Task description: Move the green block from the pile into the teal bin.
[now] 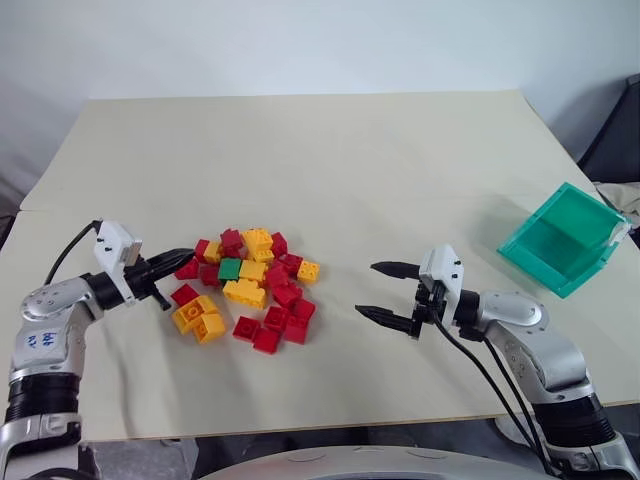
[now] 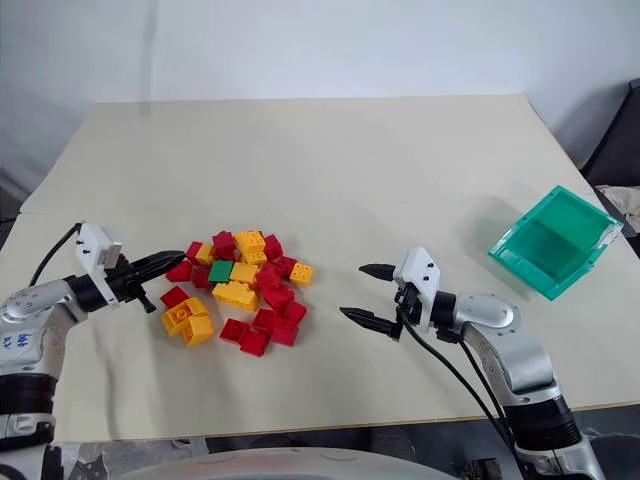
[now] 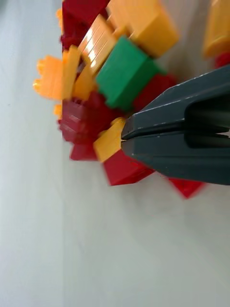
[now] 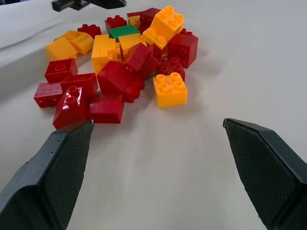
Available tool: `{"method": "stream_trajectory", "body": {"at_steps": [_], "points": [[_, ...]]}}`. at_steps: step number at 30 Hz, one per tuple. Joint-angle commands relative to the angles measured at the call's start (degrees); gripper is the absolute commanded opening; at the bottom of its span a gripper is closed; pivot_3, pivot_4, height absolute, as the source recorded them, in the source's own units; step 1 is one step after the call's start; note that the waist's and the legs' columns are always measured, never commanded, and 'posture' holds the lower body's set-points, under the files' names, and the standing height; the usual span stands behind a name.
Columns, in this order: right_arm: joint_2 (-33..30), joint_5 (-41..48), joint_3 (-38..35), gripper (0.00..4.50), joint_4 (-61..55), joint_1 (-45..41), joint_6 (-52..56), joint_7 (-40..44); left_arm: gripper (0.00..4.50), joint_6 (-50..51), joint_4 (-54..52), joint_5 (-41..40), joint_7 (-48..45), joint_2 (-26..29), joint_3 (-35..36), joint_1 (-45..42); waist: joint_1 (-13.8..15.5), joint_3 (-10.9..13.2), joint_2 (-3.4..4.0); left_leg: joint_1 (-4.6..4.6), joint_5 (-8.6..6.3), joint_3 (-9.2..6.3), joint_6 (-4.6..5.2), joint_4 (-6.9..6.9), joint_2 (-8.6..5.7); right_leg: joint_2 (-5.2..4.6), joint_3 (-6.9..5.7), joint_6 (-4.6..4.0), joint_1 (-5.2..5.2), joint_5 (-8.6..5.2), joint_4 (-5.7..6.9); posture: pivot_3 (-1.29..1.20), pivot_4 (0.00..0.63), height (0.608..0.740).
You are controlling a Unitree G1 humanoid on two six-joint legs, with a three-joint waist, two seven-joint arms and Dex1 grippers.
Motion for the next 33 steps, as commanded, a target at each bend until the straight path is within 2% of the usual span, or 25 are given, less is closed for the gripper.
{"method": "stream_trajectory", "body": {"at_steps": [1, 3, 5, 11, 15, 19, 23, 27, 33], "points": [[-0.2, 0.5, -0.6, 4.50, 0.8, -1.6, -1.4, 1.6, 0.40, 8.5, -11.0, -4.1, -2.4, 5.7, 4.5, 7.4, -0.1, 0.0, -0.05, 0.01, -0.01, 0.01, -0.01, 0.00, 0.01, -0.01, 0.03, 0.00, 0.01, 0.00, 0.00, 0.00, 0.150, 0.740], [-0.2, 0.3, -0.3, 4.50, 2.1, -2.7, -1.8, 2.5, 0.86, 13.7, -13.9, -6.6, -3.5, 8.9, 7.5, 11.0, -0.4, 0.1, -0.10, 0.00, -0.03, 0.03, -0.02, 0.00, 0.06, 0.00, 0.09, 0.00, -0.04, 0.00, 0.00, 0.00, 0.150, 0.740], [-0.4, 0.1, -0.2, 4.50, 3.0, -3.4, -2.1, 3.5, 1.51, 15.0, -17.0, -8.0, -4.0, 10.3, 10.2, 13.6, -0.3, 0.1, -0.07, 0.00, -0.03, 0.02, -0.03, 0.00, 0.08, 0.01, 0.12, -0.02, -0.06, -0.01, 0.02, 0.00, 0.150, 0.740], [-0.2, -0.1, -0.1, 4.50, 5.0, -5.1, -2.5, 5.3, 3.32, 20.3, -26.6, -11.2, -3.7, 11.2, 17.8, 20.7, 0.1, 0.1, 0.01, -0.02, -0.07, -0.04, -0.04, 0.00, 0.06, -0.09, 0.26, -0.03, -0.02, -0.02, -0.03, 0.00, 0.150, 0.740], [0.1, -0.1, 0.2, 4.50, 5.7, -6.0, -2.6, 5.9, 4.48, 22.4, -33.0, -12.3, -1.9, 9.2, 20.2, 25.3, 0.0, 0.2, 0.04, -0.05, -0.11, 0.02, -0.08, -0.01, 0.10, -0.04, 0.23, -0.04, -0.09, -0.02, -0.04, 0.00, 0.150, 0.740], [0.3, -0.2, 0.6, 4.50, 5.9, -6.3, -2.4, 6.3, 4.48, 18.5, -33.7, -7.7, 3.3, 6.7, 15.9, 22.8, 0.1, 0.2, 0.07, -0.05, -0.11, 0.07, -0.07, 0.00, 0.09, -0.01, 0.23, -0.04, -0.13, -0.02, 0.01, 0.00, 0.150, 0.740], [0.8, -0.3, 0.8, 4.50, 5.5, -6.6, -2.2, 5.6, 4.48, 17.3, -32.5, -1.5, 11.6, 3.2, 6.1, 15.5, 0.6, 0.2, 0.11, -0.01, -0.09, 0.05, -0.06, 0.00, 0.04, -0.02, 0.22, -0.04, -0.09, -0.02, 0.06, 0.00, 0.150, 0.740], [0.6, -0.1, 0.0, 4.50, 3.7, -5.2, -1.4, 4.5, 4.48, 20.9, -28.7, 4.8, 22.8, -0.9, 1.4, 9.2, 0.4, 0.2, 0.04, -0.01, -0.07, 0.06, 0.01, 0.00, -0.03, -0.06, 0.22, 0.01, -0.05, 0.02, 0.04, 0.00, 0.150, 0.740], [0.4, 0.1, -0.6, 4.50, 0.9, -2.8, -0.3, 2.7, 4.48, 19.5, -23.7, 8.7, 20.7, -1.2, -7.8, 4.1, 0.2, 0.2, 0.03, -0.06, -0.09, 0.19, -0.01, -0.04, -0.03, 0.03, 0.14, 0.02, -0.19, 0.02, 0.02, 0.00, 0.150, 0.740]]}}
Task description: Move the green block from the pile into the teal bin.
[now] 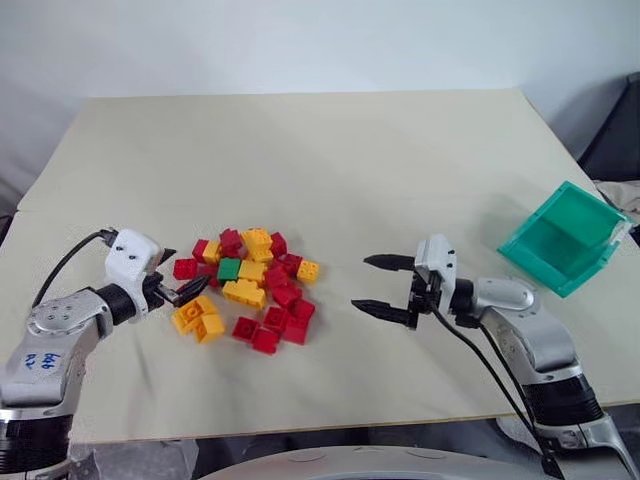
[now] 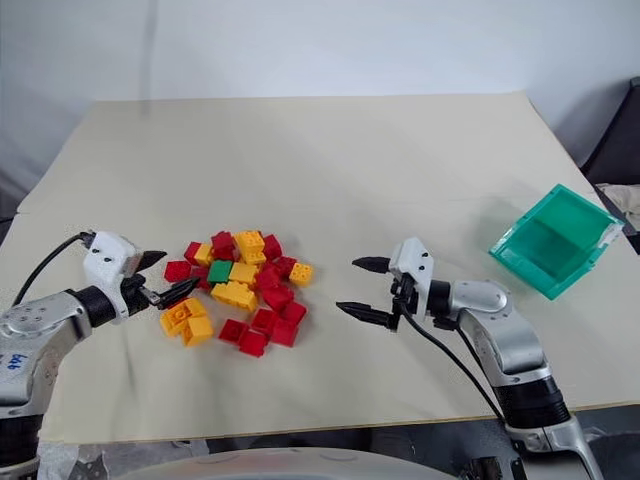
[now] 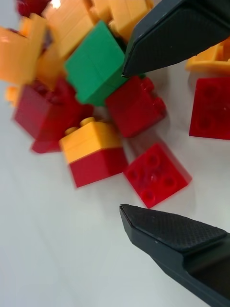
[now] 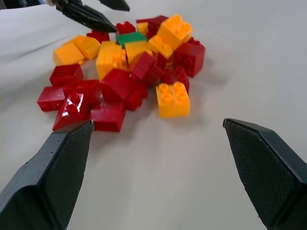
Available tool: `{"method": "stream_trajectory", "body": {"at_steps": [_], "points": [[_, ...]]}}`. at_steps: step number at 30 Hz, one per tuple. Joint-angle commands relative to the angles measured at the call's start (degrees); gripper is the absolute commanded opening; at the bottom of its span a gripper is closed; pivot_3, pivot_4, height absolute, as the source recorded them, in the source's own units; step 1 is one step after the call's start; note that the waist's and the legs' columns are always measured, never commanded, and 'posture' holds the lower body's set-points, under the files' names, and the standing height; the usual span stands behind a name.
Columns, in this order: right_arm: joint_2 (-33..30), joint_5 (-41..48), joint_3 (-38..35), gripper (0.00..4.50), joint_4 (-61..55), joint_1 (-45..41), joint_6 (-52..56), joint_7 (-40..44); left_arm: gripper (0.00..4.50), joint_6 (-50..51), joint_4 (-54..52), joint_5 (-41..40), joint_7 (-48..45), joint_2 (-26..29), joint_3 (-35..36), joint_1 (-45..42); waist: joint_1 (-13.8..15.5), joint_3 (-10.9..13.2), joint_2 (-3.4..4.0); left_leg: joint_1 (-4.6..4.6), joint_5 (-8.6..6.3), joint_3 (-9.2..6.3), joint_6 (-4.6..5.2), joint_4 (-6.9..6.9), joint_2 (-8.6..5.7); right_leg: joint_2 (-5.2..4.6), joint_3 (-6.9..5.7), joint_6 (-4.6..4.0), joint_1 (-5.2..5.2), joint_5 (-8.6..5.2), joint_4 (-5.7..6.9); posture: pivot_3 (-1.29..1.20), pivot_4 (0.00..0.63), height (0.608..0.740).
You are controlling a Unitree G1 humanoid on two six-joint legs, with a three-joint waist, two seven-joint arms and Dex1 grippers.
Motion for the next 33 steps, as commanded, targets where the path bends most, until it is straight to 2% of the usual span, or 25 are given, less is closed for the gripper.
{"method": "stream_trajectory", "body": {"at_steps": [1, 10, 17, 20, 24, 28, 31, 33], "points": [[-0.4, 0.9, -1.2, 4.50, -4.0, 0.8, 0.7, -1.3, 4.48, -2.3, 4.3, 2.6, -1.9, -0.1, -4.8, -3.9, 0.1, 0.0, 0.00, 0.02, 0.00, 0.02, 0.00, 0.01, -0.01, -0.01, 0.02, 0.00, -0.01, 0.00, 0.04, 0.00, 0.150, 0.740], [-0.3, 1.0, -1.5, 4.50, -5.2, 2.0, 1.0, -2.8, 4.48, -6.8, 9.2, 3.7, -9.9, -1.6, -13.0, -11.2, 0.2, 0.0, 0.00, 0.02, 0.03, 0.01, 0.03, 0.05, -0.03, -0.02, 0.00, 0.00, 0.02, 0.00, 0.08, 0.00, 0.150, 0.740], [0.3, 0.7, -1.1, 4.50, -5.3, 2.3, 0.5, -3.6, 4.48, -11.9, 16.1, 6.1, -11.5, -4.7, -15.8, -16.7, 0.1, 0.0, -0.01, 0.00, 0.05, 0.01, 0.06, 0.11, -0.06, -0.01, 0.00, 0.02, 0.02, 0.01, 0.10, 0.00, 0.150, 0.740], [0.6, 0.6, -1.2, 4.50, -5.4, 2.3, 0.4, -4.2, 3.87, -12.8, 17.2, 7.0, -12.1, -4.8, -16.3, -17.3, 0.1, 0.0, -0.01, -0.01, 0.05, 0.01, 0.06, 0.11, -0.06, -0.01, 0.00, 0.03, 0.02, 0.02, 0.09, 0.00, 0.150, 0.740], [0.3, 0.8, -1.5, 4.50, -6.0, 2.9, 0.2, -4.6, 2.64, -12.2, 17.4, 6.0, -13.3, -4.1, -14.4, -17.7, 0.1, 0.0, -0.01, -0.01, 0.05, 0.01, 0.06, 0.11, -0.06, -0.01, 0.00, 0.03, 0.02, 0.02, 0.09, 0.00, 0.150, 0.740], [-0.4, 1.1, -2.3, 4.50, -7.0, 3.7, 0.5, -4.8, 2.56, -8.4, 13.8, 0.6, -16.7, -2.6, -10.4, -17.8, 0.0, 0.0, -0.02, -0.01, 0.05, 0.01, 0.06, 0.13, -0.04, 0.00, 0.00, 0.03, 0.02, 0.02, 0.09, 0.00, 0.150, 0.740], [-1.6, 1.5, -3.5, 4.50, -7.2, 4.5, 0.8, -4.6, 2.56, -3.7, 8.5, -7.1, -20.1, -2.5, -7.0, -20.2, 0.1, 0.0, -0.06, -0.04, 0.05, -0.01, 0.06, 0.19, -0.03, -0.02, 0.00, 0.03, 0.02, 0.02, 0.11, 0.00, 0.150, 0.740], [-2.5, 1.9, -4.5, 4.50, -7.4, 5.1, 0.9, -4.4, 2.56, -2.0, 6.6, -9.1, -21.4, -3.3, -8.1, -23.8, 0.6, 0.1, -0.10, -0.17, 0.05, -0.13, 0.06, 0.37, -0.03, -0.03, -0.04, 0.05, 0.04, 0.03, 0.12, 0.00, 0.150, 0.740]]}}
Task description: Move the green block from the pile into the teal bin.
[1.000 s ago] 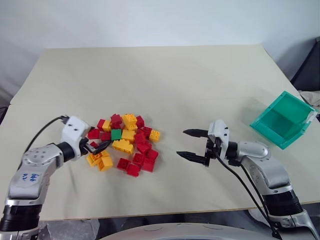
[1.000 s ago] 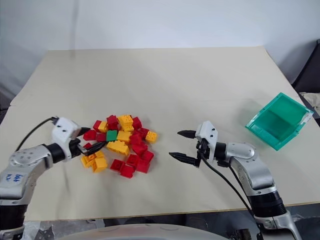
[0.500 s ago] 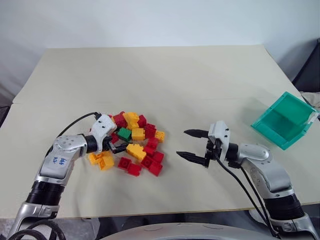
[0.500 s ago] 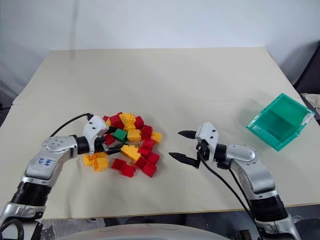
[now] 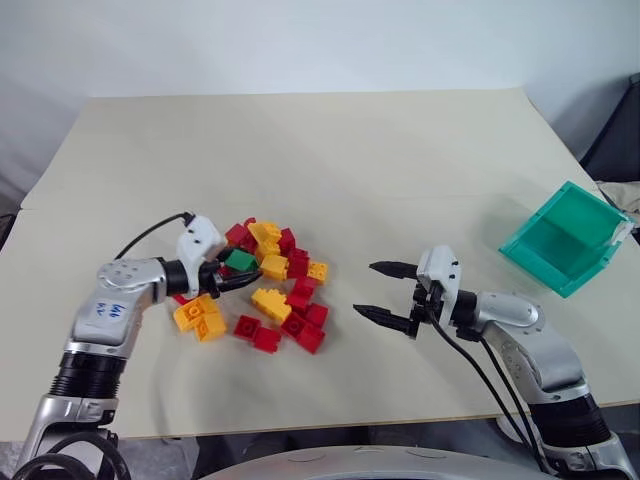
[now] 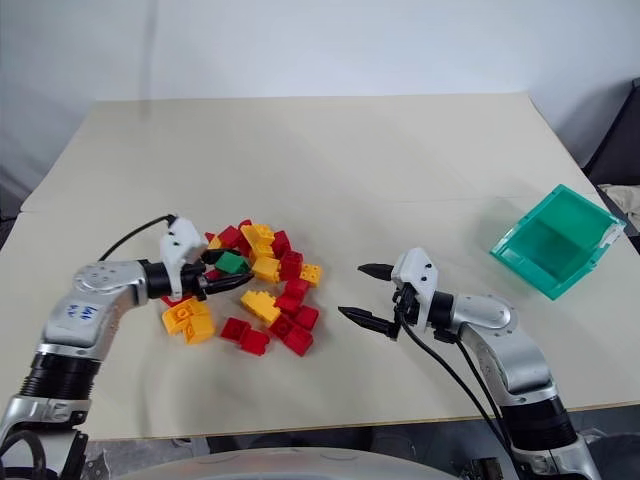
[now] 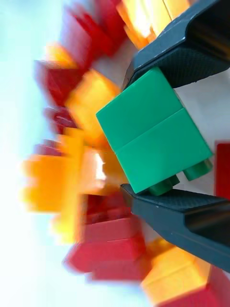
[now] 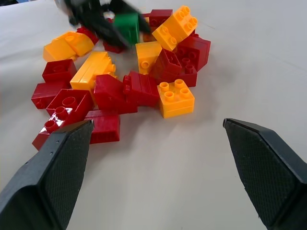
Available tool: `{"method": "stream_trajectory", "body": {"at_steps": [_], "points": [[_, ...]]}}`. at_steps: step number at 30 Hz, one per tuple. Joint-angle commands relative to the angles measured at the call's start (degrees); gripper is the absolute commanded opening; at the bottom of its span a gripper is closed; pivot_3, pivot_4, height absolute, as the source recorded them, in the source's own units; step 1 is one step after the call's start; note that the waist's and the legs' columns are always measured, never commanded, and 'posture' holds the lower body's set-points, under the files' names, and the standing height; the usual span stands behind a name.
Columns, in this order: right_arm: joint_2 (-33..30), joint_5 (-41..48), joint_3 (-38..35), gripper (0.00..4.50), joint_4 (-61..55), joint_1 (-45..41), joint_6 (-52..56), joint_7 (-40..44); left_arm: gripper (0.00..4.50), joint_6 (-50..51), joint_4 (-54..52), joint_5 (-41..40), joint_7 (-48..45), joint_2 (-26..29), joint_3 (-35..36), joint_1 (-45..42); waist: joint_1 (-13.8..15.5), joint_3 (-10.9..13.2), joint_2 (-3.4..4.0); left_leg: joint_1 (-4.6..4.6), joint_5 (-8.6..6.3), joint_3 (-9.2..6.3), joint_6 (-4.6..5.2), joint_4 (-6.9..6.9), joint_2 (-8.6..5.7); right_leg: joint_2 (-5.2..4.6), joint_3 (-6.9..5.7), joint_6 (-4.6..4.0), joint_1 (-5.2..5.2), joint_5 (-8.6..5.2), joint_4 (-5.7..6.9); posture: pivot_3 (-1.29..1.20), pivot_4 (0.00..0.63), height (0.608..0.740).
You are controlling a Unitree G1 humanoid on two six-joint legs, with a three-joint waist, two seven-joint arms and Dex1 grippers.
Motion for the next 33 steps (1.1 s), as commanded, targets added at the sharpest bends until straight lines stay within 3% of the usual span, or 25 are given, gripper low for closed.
{"method": "stream_trajectory", "body": {"at_steps": [1, 6, 14, 16, 20, 24, 33], "points": [[-1.7, 1.7, -3.3, 4.50, -2.3, 0.9, 0.3, 0.2, 2.56, 2.5, -5.6, -4.2, -2.3, -0.7, -0.5, -6.2, 0.7, 0.0, 0.00, -0.12, 0.00, -0.02, 0.00, 0.15, 0.00, 0.01, -0.01, 0.03, 0.00, 0.02, 0.01, 0.00, 0.150, 0.740], [-3.8, 3.4, -8.5, 4.50, -2.8, 2.6, 1.3, -1.0, 2.56, -3.6, -1.0, 0.9, -4.2, -7.4, -10.0, -11.8, 1.3, 0.0, 0.04, 0.12, -0.14, -0.02, 0.26, 0.40, -0.12, -0.01, 0.08, 0.33, 0.44, 0.19, -0.12, 0.00, 0.150, 0.740], [-5.8, 7.0, -18.1, 4.50, -6.5, 7.9, 4.3, -4.7, 2.56, -25.2, 22.4, 12.7, -5.6, -23.5, -21.5, -19.9, 1.4, 0.0, 0.02, -0.03, -0.16, 0.05, 0.40, 0.48, -0.20, 0.03, 0.10, 0.48, 0.42, 0.34, -0.31, 0.00, 0.150, 0.740], [-5.9, 7.5, -20.1, 4.50, -8.1, 9.6, 4.7, -6.2, 3.30, -29.7, 29.1, 16.2, -4.9, -26.3, -23.3, -22.5, 1.5, 0.0, 0.02, -0.11, -0.17, 0.14, 0.42, 0.48, -0.29, 0.03, 0.02, 0.49, 0.43, 0.34, -0.39, 0.00, 0.150, 0.740], [-5.9, 8.8, -21.6, 4.50, -10.6, 11.4, 6.4, -8.1, 4.48, -32.3, 33.3, 16.8, -6.8, -27.0, -22.5, -24.2, 0.8, 0.0, 0.01, -0.15, -0.19, 0.12, 0.51, 0.47, -0.30, 0.03, 0.07, 0.58, 0.37, 0.40, -0.47, 0.00, 0.150, 0.740], [-6.6, 9.6, -22.8, 4.50, -12.9, 14.0, 7.6, -8.6, 4.48, -32.6, 31.3, 14.7, -10.4, -25.2, -20.4, -23.2, 1.1, 0.0, 0.01, -0.09, -0.19, 0.11, 0.51, 0.47, -0.11, 0.01, 0.06, 0.55, 0.36, 0.42, -0.41, 0.00, 0.150, 0.740], [-15.2, 14.3, -36.1, 4.50, -18.1, 26.6, 14.0, -3.8, 4.48, -25.2, 19.8, 5.4, -17.7, -12.4, -9.3, -15.9, 1.4, 0.0, 0.03, -0.12, -0.30, 0.04, 0.70, 0.54, -0.15, -0.10, 0.08, 0.60, 0.41, 0.46, -0.49, 0.00, 0.150, 0.740]]}}
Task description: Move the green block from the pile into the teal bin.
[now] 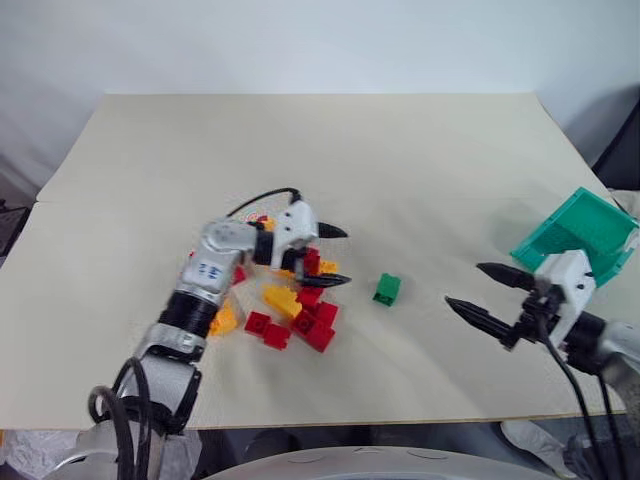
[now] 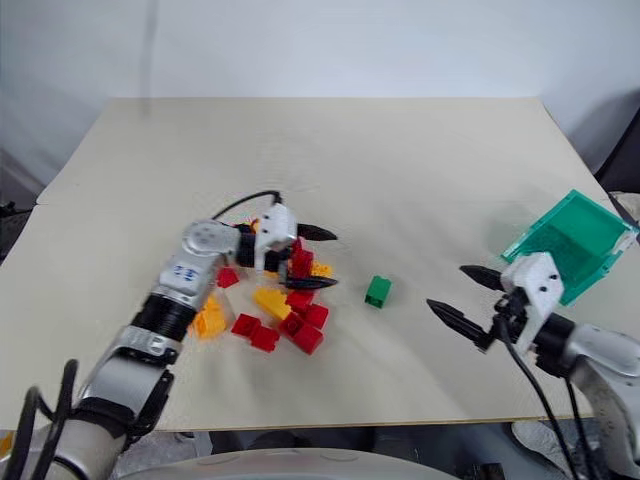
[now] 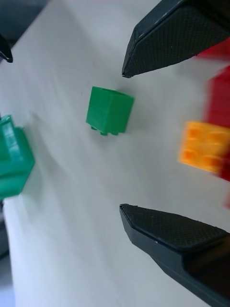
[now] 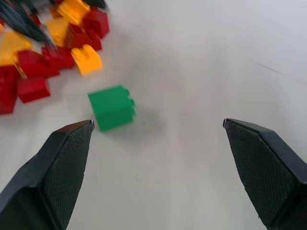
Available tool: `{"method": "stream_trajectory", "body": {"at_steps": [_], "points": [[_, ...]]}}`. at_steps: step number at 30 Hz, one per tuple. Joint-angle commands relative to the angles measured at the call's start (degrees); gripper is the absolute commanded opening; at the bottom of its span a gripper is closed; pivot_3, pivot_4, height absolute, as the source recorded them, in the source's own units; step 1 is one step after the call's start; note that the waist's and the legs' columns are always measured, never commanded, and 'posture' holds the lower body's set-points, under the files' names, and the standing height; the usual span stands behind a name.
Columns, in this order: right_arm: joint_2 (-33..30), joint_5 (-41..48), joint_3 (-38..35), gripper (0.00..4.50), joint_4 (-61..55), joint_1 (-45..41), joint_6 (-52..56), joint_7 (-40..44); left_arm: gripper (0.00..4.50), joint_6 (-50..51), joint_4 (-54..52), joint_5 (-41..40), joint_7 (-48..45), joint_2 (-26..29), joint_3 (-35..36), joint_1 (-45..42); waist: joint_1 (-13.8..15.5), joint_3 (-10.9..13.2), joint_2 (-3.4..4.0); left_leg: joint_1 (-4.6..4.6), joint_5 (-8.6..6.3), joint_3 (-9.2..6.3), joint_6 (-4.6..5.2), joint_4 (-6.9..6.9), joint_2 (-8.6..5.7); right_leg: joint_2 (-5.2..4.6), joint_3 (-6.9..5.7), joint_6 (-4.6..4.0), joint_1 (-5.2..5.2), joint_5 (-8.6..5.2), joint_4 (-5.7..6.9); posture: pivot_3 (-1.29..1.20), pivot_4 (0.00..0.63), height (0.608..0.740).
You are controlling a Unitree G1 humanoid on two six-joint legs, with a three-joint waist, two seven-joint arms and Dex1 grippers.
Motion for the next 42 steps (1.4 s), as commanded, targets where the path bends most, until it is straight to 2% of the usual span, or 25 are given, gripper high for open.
{"method": "stream_trajectory", "body": {"at_steps": [1, 4, 9, 11, 13, 20, 23, 26, 31, 35, 42], "points": [[-3.9, 3.5, -6.7, 4.50, -3.7, 3.7, 4.6, 2.0, 4.48, 2.9, -4.4, -4.1, -1.8, 3.8, 4.6, 2.3, 0.1, 0.0, 0.02, -0.02, -0.01, 0.00, 0.02, 0.01, -0.01, -0.01, 0.01, 0.02, 0.00, 0.01, -0.02, 0.00, 0.150, 0.740], [-6.9, 5.3, -4.0, 4.50, -6.6, 2.0, 8.7, 0.6, 4.48, 3.7, -6.6, -6.2, -0.3, 8.2, 10.1, 5.9, -0.3, 0.0, -0.01, -0.01, -0.02, 0.01, 0.04, 0.01, -0.01, -0.02, 0.04, 0.04, -0.01, 0.02, -0.02, 0.00, 0.150, 0.740], [-6.2, 3.6, 7.8, 4.50, -4.7, -8.5, 10.3, -2.3, 4.48, 11.5, -12.2, -6.8, 0.0, 12.9, 11.0, 10.9, -0.7, 0.1, -0.05, 0.15, -0.03, 0.06, 0.00, 0.02, 0.06, -0.02, 0.11, -0.02, 0.02, 0.06, 0.03, 0.00, 0.150, 0.740], [-6.2, -2.7, 20.4, 4.50, -0.8, -17.5, 12.7, -3.8, 4.48, 12.4, -15.1, -9.2, 0.1, 14.1, 14.4, 15.1, -0.4, 0.1, -0.06, 0.11, -0.02, 0.00, -0.03, 0.01, 0.06, 0.01, 0.08, -0.03, 0.01, 0.06, 0.02, 0.00, 0.150, 0.740], [-4.0, -6.6, 28.8, 4.50, 5.0, -25.4, 13.6, -4.0, 4.48, 10.7, -16.6, -12.7, -1.2, 14.1, 18.2, 18.5, -1.3, 0.1, -0.07, 0.12, -0.04, 0.10, -0.04, 0.02, 0.04, -0.05, 0.14, -0.03, -0.02, 0.06, 0.03, 0.00, 0.150, 0.740], [0.2, -13.1, 38.7, 4.50, 17.5, -36.3, 10.3, 0.1, 4.48, 11.5, -23.0, -15.1, 1.2, 15.9, 22.5, 26.0, -0.6, 0.1, -0.04, -0.70, -0.03, 0.05, -0.04, 0.19, -0.04, -0.03, -0.05, -0.02, -0.70, 0.07, 0.02, 0.00, 0.150, 0.740], [1.5, -15.7, 42.6, 4.50, 21.0, -39.8, 10.1, 2.5, 4.48, 12.4, -26.1, -15.9, 3.0, 15.8, 23.7, 29.2, -0.9, 0.1, -0.04, -0.72, -0.04, 0.13, -0.02, 0.26, -0.04, -0.02, -0.01, 0.04, -0.70, 0.10, -0.01, 0.00, 0.150, 0.740], [1.4, -15.3, 41.8, 3.91, 19.2, -39.3, 9.0, 4.1, 4.50, 12.5, -27.3, -16.2, 3.7, 15.5, 23.4, 30.0, -0.7, 0.1, -0.04, -0.70, -0.04, 0.10, -0.03, 0.27, 0.00, 0.02, -0.03, 0.04, -0.69, 0.10, 0.01, 0.00, 0.150, 0.740], [0.9, -14.3, 36.9, 2.18, 15.7, -37.1, 9.6, 2.8, 4.50, 12.5, -27.1, -16.3, 3.5, 14.7, 21.2, 28.0, -0.4, 0.1, -0.03, -0.67, -0.03, 0.12, -0.05, 0.28, 0.00, 0.02, 0.01, 0.04, -0.69, 0.10, 0.07, 0.00, 0.150, 0.740], [2.4, -12.9, 29.8, 2.12, 12.4, -34.7, 11.8, -2.7, 4.50, 12.0, -26.1, -15.0, 4.1, 13.2, 18.1, 24.7, -0.2, 0.1, -0.03, -0.69, -0.03, 0.11, -0.05, 0.34, -0.02, 0.02, 0.01, 0.04, -0.69, 0.10, 0.10, 0.00, 0.150, 0.740], [1.5, -15.2, 11.6, 2.12, 6.0, -24.8, 14.3, -14.6, 4.50, 13.3, -25.8, -11.6, 8.8, 6.4, 10.2, 16.9, 0.0, 0.1, -0.04, -0.78, -0.03, 0.14, -0.04, 0.40, -0.09, 0.02, 0.00, 0.07, -0.67, 0.12, 0.08, 0.00, 0.150, 0.740]]}}
